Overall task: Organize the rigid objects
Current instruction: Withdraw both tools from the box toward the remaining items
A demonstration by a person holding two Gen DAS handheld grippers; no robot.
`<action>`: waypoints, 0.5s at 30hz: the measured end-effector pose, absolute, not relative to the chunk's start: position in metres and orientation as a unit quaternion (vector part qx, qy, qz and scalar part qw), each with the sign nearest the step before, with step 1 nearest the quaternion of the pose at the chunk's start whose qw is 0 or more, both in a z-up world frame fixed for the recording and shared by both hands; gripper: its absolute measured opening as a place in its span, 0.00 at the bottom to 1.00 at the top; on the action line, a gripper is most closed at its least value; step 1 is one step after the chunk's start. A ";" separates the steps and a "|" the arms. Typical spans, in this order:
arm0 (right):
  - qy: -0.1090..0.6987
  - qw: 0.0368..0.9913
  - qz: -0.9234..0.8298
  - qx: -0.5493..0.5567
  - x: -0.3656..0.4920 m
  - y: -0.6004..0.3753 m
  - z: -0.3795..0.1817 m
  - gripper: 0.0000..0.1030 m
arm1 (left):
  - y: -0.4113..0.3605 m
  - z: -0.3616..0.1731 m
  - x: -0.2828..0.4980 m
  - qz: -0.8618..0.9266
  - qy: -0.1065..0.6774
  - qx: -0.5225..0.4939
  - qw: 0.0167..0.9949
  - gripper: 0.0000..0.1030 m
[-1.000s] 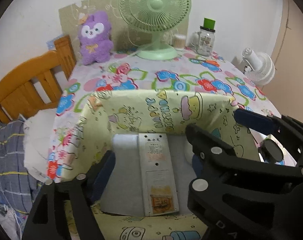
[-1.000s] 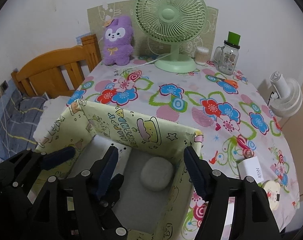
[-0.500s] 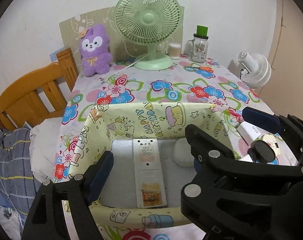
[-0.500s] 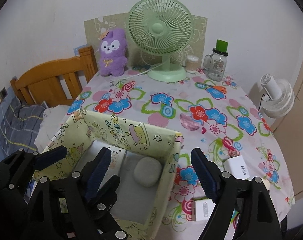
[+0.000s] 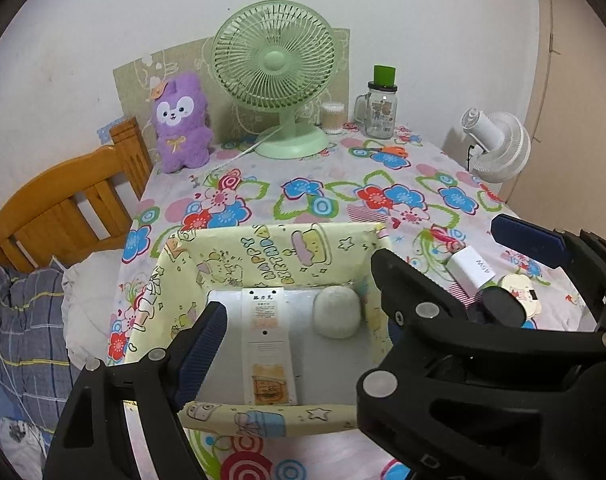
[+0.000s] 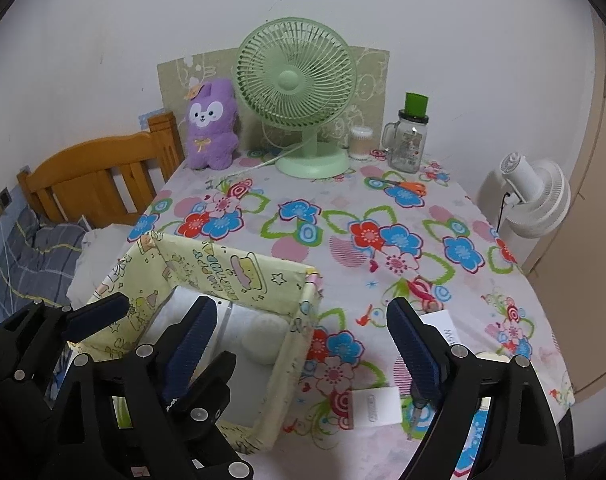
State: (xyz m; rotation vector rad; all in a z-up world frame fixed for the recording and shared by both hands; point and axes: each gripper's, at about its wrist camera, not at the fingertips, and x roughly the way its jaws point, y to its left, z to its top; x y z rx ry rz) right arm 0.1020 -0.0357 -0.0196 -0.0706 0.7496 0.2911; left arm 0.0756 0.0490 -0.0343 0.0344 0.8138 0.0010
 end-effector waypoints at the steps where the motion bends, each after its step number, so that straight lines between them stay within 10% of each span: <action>1: 0.364 0.920 0.141 -0.034 0.101 -0.038 -0.019 0.88 | 0.047 -0.033 0.075 0.000 0.395 0.017 0.919 0.82; 15: 0.346 0.929 0.131 -0.028 0.085 -0.070 -0.003 0.91 | 0.016 -0.017 0.060 -0.004 0.378 0.023 0.926 0.82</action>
